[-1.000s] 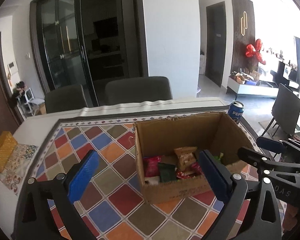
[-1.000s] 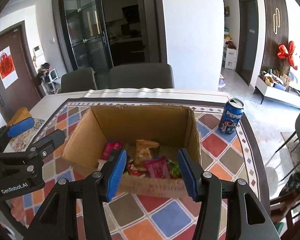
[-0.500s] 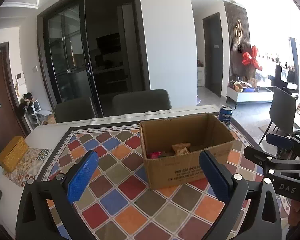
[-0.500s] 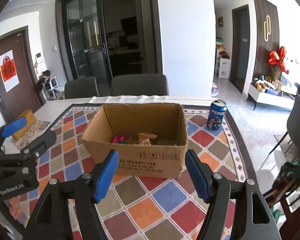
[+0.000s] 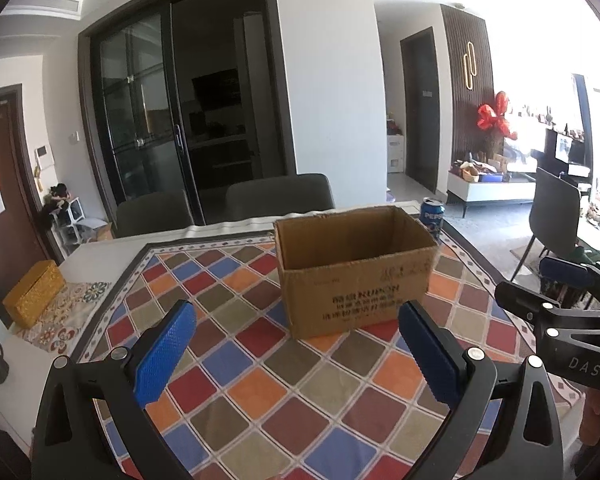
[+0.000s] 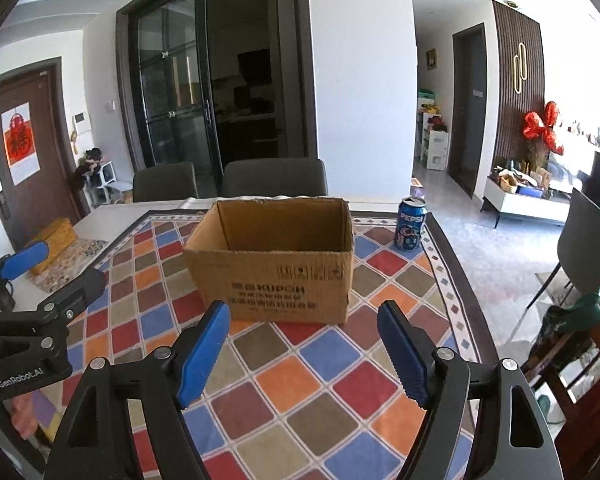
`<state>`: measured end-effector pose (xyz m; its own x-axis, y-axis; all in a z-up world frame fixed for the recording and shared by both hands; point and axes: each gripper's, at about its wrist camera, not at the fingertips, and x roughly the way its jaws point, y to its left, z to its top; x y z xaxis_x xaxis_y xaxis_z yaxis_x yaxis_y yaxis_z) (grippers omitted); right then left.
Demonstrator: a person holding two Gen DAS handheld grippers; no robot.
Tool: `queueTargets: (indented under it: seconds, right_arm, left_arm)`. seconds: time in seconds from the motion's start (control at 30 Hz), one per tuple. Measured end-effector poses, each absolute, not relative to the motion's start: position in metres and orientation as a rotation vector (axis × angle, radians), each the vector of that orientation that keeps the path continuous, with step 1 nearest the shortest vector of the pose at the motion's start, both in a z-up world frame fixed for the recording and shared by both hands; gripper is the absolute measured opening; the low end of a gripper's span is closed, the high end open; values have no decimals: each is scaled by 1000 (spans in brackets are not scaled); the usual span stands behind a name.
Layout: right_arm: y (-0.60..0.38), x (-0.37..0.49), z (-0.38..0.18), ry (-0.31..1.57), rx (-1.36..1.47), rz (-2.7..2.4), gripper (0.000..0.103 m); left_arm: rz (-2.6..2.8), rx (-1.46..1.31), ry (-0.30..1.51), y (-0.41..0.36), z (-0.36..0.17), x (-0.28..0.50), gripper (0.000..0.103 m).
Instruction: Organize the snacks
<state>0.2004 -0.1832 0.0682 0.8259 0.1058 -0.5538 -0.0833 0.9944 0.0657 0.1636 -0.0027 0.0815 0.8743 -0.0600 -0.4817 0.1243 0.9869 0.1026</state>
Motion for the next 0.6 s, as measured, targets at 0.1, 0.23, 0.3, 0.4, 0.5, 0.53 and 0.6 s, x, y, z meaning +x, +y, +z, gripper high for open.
queueTargets:
  seconds: [0.1, 0.23, 0.3, 0.4, 0.5, 0.53, 0.6]
  right_arm:
    - [-184, 189, 67, 594, 47, 104, 77]
    - [-185, 178, 67, 596, 51, 108, 77]
    - [-183, 173, 66, 599, 50, 108, 77]
    - [-183, 167, 65, 599, 47, 105, 77]
    - [-183, 161, 66, 599, 49, 103, 77]
    - [-183, 160, 66, 598, 50, 104, 77]
    - [-183, 157, 67, 596, 48, 104, 77]
  left_arm:
    - [-102, 132, 495, -4, 80, 154, 103]
    - [-122, 118, 503, -5, 80, 143, 103]
    - [-119, 120, 498, -5, 80, 139, 103]
    - [-119, 124, 488, -5, 80, 132, 103]
    - [-120, 122, 486, -5, 80, 130, 103]
    - [-120, 122, 484, -5, 81, 128, 103]
    - [-112, 120, 478, -5, 82, 125, 103]
